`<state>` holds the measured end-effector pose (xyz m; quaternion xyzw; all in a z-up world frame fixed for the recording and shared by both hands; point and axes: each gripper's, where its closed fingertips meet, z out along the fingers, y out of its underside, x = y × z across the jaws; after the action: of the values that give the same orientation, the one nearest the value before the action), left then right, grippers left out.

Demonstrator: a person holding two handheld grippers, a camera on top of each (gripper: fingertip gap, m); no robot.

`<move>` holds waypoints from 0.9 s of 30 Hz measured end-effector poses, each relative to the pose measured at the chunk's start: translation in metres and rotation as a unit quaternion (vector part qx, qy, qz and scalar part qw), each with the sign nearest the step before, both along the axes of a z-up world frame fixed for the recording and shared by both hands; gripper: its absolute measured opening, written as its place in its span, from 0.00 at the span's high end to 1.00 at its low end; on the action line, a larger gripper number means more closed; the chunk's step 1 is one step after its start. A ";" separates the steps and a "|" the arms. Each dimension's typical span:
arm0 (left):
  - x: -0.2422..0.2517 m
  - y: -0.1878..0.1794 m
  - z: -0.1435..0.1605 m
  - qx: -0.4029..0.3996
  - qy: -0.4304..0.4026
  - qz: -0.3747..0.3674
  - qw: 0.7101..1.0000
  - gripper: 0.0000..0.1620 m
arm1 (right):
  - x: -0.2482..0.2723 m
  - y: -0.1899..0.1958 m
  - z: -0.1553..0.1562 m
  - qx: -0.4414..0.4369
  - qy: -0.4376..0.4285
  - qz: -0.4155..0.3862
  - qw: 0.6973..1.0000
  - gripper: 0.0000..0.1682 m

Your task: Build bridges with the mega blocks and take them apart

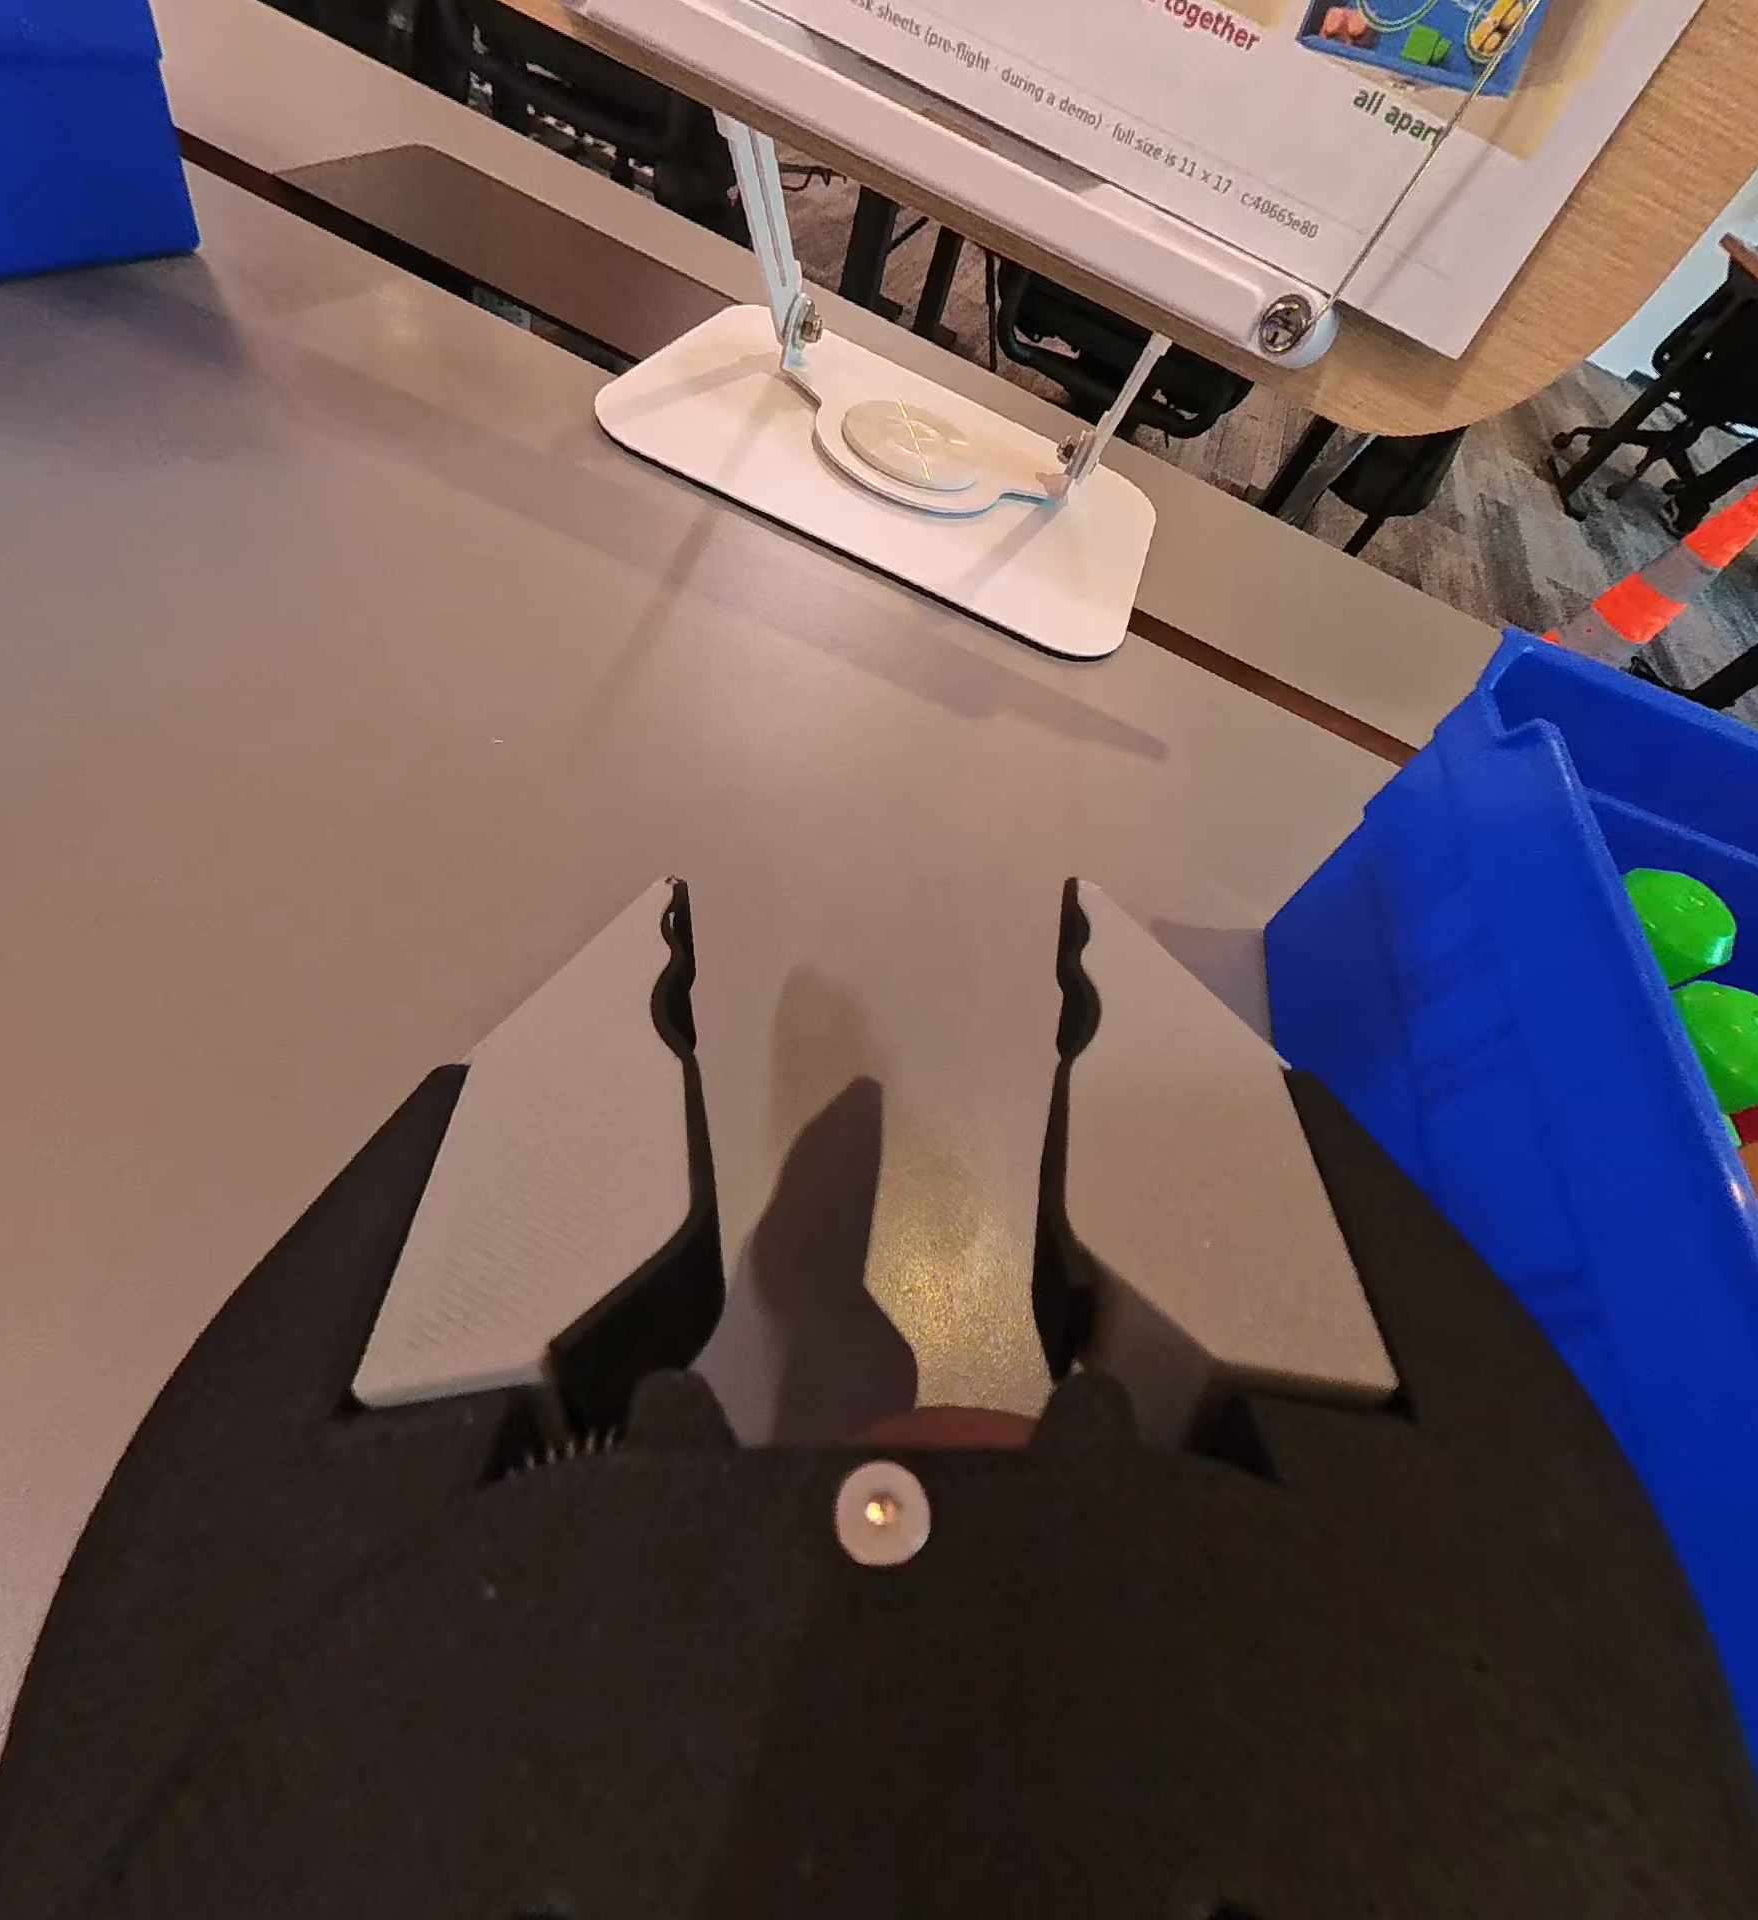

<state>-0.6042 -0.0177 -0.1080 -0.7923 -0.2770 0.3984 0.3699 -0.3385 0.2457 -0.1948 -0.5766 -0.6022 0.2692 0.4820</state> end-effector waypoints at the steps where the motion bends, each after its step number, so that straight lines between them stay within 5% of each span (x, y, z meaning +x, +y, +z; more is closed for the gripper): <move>1: 0.005 0.002 0.008 0.005 0.013 -0.003 1.000 0.79 | 0.000 0.000 0.001 -0.002 0.001 0.002 1.000 0.59; 6: 0.055 0.031 0.035 0.025 0.041 -0.063 0.997 0.79 | 0.000 -0.010 0.010 -0.015 0.018 0.025 0.999 0.58; 12: 0.170 0.092 0.030 0.126 -0.020 -0.261 0.957 0.79 | 0.006 -0.049 0.031 -0.065 0.059 0.124 0.988 0.58; 16: 0.234 0.117 0.002 0.156 -0.087 -0.366 0.913 0.79 | 0.015 -0.085 0.050 -0.146 0.089 0.217 0.961 0.59; 20: 0.258 0.123 -0.005 0.158 -0.068 -0.408 0.897 0.79 | 0.025 -0.103 0.070 -0.263 0.111 0.282 0.916 0.65; 27: 0.292 0.137 -0.018 0.126 -0.054 -0.463 0.876 0.79 | 0.024 -0.110 0.068 -0.377 0.089 0.293 0.874 0.58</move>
<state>-0.3123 0.1191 -0.1259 -0.7966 0.0541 0.1002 0.5937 -0.3144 0.1356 -0.1271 -0.4856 -0.5506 0.6550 0.1788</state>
